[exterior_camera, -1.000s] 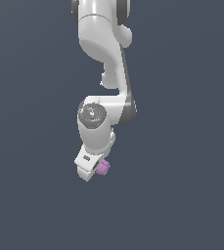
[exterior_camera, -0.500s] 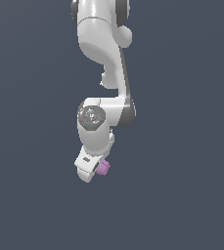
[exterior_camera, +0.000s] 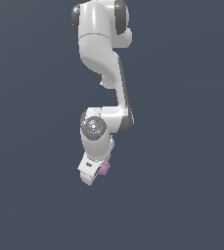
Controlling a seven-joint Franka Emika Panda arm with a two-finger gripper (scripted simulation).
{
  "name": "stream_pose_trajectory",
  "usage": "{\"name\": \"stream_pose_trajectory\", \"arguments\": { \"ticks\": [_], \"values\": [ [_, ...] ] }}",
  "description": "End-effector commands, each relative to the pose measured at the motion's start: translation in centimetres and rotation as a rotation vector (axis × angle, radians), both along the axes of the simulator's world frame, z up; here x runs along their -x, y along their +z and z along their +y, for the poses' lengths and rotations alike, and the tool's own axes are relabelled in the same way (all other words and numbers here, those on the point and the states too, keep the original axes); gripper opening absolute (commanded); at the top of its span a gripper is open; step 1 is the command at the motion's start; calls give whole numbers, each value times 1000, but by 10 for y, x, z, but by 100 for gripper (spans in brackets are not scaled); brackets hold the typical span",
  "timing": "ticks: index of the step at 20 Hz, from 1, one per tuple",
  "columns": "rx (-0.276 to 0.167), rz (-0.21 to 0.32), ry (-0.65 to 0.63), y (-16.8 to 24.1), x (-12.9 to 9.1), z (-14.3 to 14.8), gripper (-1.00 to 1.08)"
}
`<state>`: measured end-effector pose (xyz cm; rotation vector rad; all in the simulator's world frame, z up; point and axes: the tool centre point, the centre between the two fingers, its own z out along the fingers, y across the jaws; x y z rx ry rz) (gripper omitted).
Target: Pick up the object and move it to a goal position.
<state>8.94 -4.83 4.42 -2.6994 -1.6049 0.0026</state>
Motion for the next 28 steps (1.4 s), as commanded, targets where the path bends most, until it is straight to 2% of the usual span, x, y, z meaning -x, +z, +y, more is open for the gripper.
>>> {"name": "stream_pose_trajectory", "arguments": {
  "ticks": [1,4,5,18,28],
  "values": [
    [0,-2,0,-4,-1,0,100],
    [0,-2,0,-3,-2,0,100],
    [0,-2,0,-3,-2,0,-100],
    [0,-2,0,0,-3,-2,-100],
    [-1,-2,0,46,-15,-35,-100]
  ]
}}
